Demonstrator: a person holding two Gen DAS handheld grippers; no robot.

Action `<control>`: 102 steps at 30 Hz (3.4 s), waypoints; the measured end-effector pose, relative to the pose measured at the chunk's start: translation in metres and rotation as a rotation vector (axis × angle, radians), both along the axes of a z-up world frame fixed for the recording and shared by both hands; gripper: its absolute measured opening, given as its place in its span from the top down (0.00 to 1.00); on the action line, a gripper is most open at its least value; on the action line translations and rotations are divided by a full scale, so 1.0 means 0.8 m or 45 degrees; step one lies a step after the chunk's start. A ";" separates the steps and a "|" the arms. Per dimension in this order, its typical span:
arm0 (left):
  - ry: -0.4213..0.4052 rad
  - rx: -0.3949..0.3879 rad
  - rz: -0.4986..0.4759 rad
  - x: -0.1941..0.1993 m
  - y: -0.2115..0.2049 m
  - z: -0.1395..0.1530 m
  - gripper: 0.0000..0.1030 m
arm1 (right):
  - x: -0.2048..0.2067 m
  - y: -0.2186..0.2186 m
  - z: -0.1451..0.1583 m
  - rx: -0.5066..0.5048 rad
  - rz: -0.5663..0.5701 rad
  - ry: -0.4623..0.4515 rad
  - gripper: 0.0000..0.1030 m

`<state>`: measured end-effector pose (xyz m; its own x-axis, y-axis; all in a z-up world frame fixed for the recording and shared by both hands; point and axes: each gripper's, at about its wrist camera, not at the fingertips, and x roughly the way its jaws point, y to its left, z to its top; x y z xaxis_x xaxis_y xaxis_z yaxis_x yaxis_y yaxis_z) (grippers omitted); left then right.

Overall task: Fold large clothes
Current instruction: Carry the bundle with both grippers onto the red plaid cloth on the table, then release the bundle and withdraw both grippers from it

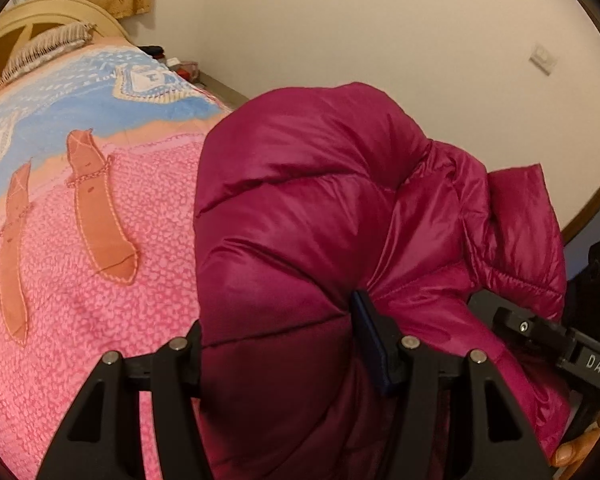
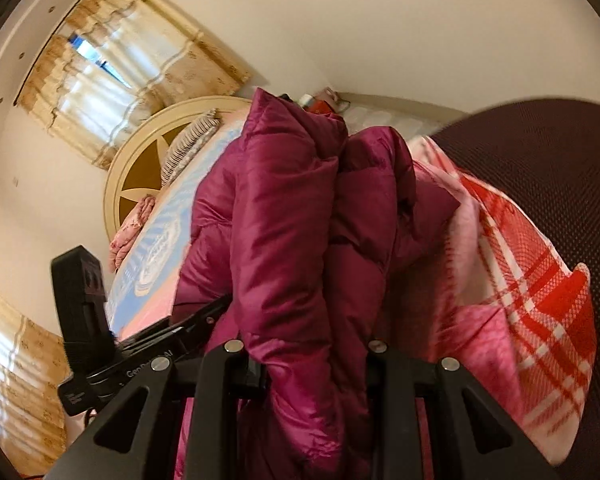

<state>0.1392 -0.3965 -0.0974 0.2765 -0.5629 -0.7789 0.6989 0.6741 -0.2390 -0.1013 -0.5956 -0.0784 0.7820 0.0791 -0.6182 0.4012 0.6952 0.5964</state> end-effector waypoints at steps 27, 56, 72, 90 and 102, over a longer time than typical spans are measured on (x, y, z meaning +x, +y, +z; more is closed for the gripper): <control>-0.380 0.252 0.103 -0.046 -0.054 -0.015 0.16 | -0.120 0.060 0.078 -0.545 -0.283 -0.005 0.63; -0.398 0.190 0.046 -0.128 0.052 0.030 0.16 | -0.018 0.101 -0.013 -0.562 -0.209 0.326 0.67; -0.283 0.329 0.005 -0.208 0.145 -0.019 0.07 | -0.114 0.202 0.037 -0.710 -0.212 0.448 0.22; -0.884 -0.225 0.132 -0.297 0.225 0.173 0.00 | -0.248 0.279 0.210 -0.998 -0.500 -0.130 0.14; -0.888 -0.216 0.146 -0.293 0.224 0.165 0.00 | -0.247 0.275 0.209 -0.947 -0.513 -0.153 0.14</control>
